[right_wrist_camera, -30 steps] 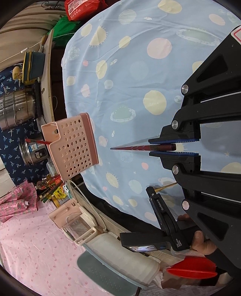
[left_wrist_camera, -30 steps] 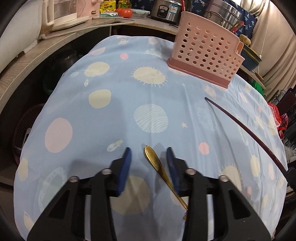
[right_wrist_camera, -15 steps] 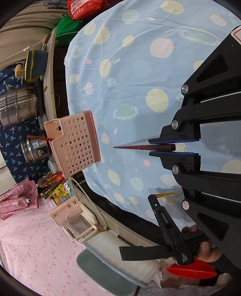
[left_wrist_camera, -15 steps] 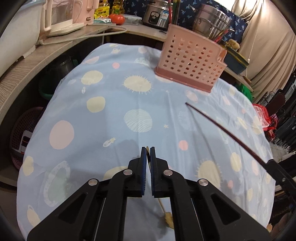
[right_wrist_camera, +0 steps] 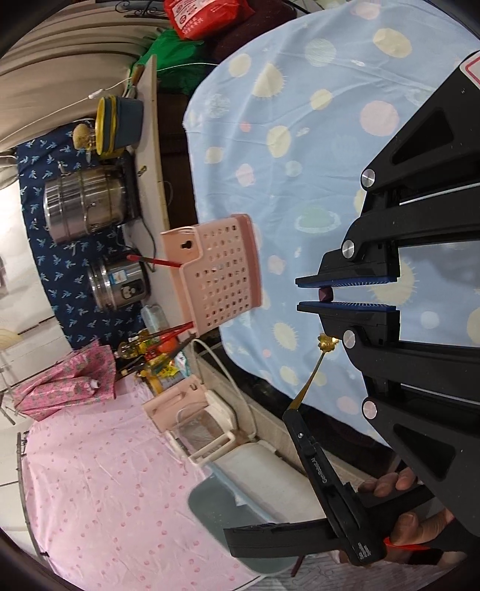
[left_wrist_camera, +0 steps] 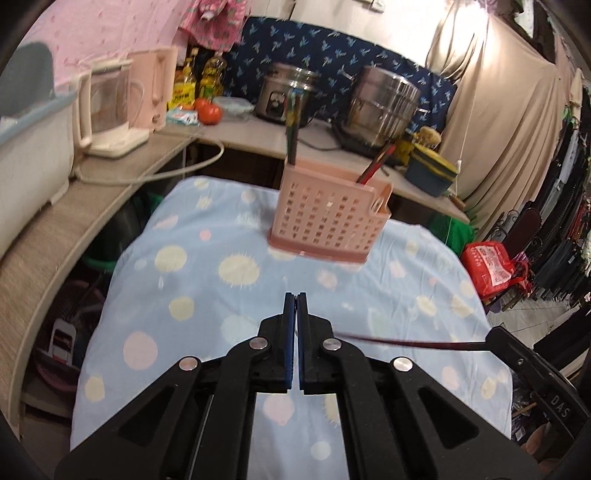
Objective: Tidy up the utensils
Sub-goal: 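Lift the gold spoon and dark red chopstick and carry them over the caddy, then open both tools to drop the spoon and chopstick into the caddy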
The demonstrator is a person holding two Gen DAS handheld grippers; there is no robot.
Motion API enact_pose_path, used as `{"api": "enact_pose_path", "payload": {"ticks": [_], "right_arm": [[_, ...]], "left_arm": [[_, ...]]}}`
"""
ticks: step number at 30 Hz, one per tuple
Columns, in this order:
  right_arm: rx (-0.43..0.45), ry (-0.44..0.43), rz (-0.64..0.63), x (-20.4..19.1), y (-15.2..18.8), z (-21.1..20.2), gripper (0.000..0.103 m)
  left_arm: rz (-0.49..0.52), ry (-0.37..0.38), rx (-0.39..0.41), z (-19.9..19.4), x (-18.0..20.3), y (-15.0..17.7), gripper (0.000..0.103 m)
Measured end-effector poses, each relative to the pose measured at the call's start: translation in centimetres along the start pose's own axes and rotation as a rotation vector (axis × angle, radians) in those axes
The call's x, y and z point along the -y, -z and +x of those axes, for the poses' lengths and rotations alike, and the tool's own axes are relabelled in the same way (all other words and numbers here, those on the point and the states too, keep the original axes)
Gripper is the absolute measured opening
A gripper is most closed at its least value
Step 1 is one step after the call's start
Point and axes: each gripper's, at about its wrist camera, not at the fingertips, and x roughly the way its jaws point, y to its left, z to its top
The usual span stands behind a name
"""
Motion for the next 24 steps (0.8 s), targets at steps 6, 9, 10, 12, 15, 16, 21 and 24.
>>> {"api": "enact_pose_path", "payload": {"ticks": [6, 9, 10, 12, 15, 16, 21, 24], "right_arm": [[0.063, -0.025, 0.0, 0.1, -4.9, -0.3, 0.007], [0.108, -0.032, -0.006, 0.1, -7.7, -0.4, 0.007], [0.121, -0.038, -0.004, 0.0, -8.7, -0.4, 0.007], [0.153, -0.045, -0.005, -0.1, -10.8, -0.3, 0.007], [0.206, -0.036, -0.015, -0.3, -13.6, -0.2, 0.007], [0.228, -0.036, -0.016, -0.4, -14.7, -0.1, 0.007], [0.332, -0.035, 0.019, -0.2, -19.7, 0.8, 0.007], [0.383, -0.03, 0.048, 0.1, -22.4, 2.3, 0.007]], "left_arm": [[0.04, 0.0, 0.069, -0.3, 1.9, -4.7, 0.001], [0.054, -0.003, 0.101, -0.1, 2.6, -7.0, 0.001], [0.055, -0.005, 0.11, 0.0, 2.8, -7.8, 0.001], [0.06, -0.003, 0.133, 0.2, 3.2, -9.5, 0.001], [0.073, -0.013, 0.165, 0.5, 3.8, -11.9, 0.001], [0.078, -0.023, 0.175, 0.8, 3.9, -12.8, 0.001], [0.073, -0.034, 0.211, 2.1, 3.6, -16.1, 0.001], [0.072, -0.032, 0.226, 3.1, 3.5, -17.7, 0.001]]}}
